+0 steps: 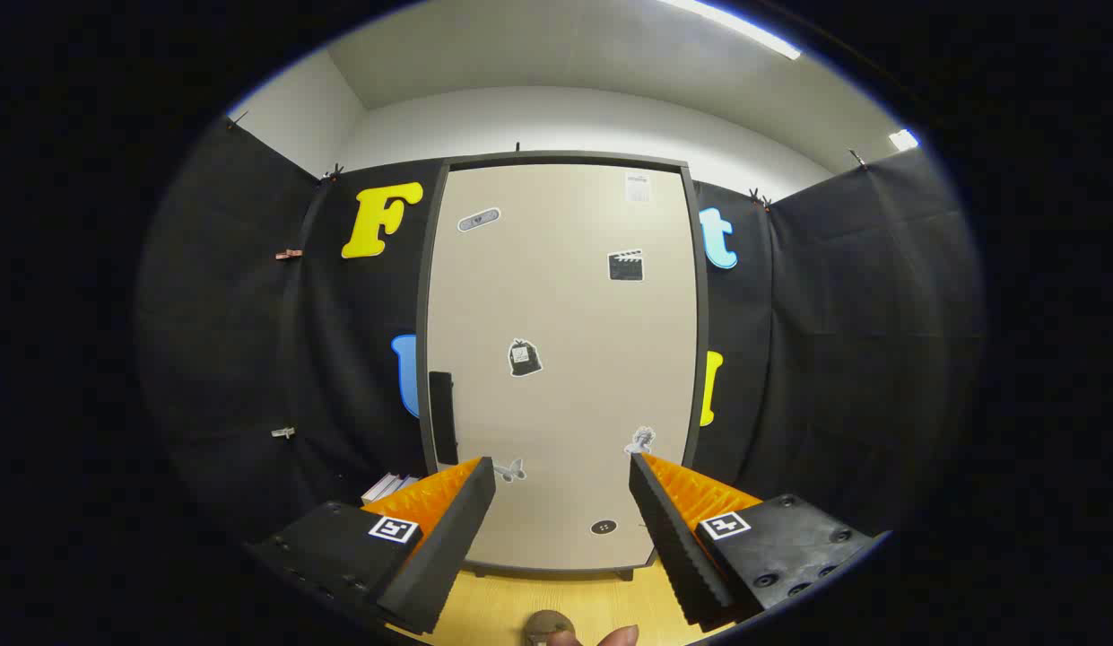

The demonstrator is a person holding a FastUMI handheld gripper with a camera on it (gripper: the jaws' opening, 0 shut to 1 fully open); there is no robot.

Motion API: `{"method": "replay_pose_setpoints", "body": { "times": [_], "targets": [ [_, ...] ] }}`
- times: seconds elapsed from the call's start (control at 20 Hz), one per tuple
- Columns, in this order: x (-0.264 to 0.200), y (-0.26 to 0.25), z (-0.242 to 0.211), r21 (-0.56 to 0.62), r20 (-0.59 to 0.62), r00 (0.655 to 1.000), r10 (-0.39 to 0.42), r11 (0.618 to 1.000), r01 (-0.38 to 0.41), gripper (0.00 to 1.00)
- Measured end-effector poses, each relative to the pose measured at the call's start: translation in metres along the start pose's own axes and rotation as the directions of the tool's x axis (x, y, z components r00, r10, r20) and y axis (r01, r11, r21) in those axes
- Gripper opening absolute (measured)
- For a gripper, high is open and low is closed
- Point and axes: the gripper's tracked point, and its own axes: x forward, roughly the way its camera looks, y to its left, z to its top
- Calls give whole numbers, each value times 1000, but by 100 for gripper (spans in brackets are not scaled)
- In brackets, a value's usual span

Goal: Open the shoe cabinet door, grab the shoes and put them into the shoe cabinet, then close the shoe cabinet door.

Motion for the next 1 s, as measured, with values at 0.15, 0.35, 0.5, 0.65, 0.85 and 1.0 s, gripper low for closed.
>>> {"method": "replay_pose_setpoints", "body": {
  "times": [0.15, 0.35, 0.5, 0.65, 0.85, 1.0],
  "targets": [
    [2, 1, -2, -8, -4, 1000, -3, 1000, 3, 98],
    [4, 1, -1, 16, -6, 1000, -3, 1000, 3, 98],
    [5, 0, 1, 10, -5, 1000, -6, 1000, 6, 97],
    [6, -1, 1, 4, -5, 1000, -9, 1000, 9, 98],
    [9, 4, -1, 6, -12, 1000, 2, 1000, -2, 98],
    [16, 21, -4, 10, -17, 1000, 26, 1000, -26, 98]
  ]
}}
